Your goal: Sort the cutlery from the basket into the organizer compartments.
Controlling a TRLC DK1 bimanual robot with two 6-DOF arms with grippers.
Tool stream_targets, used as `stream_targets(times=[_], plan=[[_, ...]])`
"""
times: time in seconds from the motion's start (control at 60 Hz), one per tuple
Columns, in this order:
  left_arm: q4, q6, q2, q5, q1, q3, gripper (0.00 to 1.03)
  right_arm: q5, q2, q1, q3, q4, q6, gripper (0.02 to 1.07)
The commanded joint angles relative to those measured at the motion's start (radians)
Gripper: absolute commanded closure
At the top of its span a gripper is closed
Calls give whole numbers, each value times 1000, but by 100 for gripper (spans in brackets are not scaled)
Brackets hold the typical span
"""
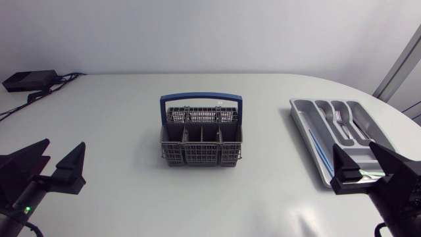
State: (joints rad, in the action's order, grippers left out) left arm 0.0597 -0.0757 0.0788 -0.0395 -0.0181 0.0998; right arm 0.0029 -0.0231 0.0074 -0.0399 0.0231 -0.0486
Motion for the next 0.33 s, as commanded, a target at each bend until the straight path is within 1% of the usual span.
stream_targets(times=[0.0,0.083,0.317], plan=[[-35,52,-42,21,11,-59,5,-3,23,-7,40,-23,49,6],[-59,75,-78,39,18,-99,5,-3,23,-7,40,-23,49,6],[-60,76,-79,39,18,-100,5,-3,23,-7,40,-23,49,6]])
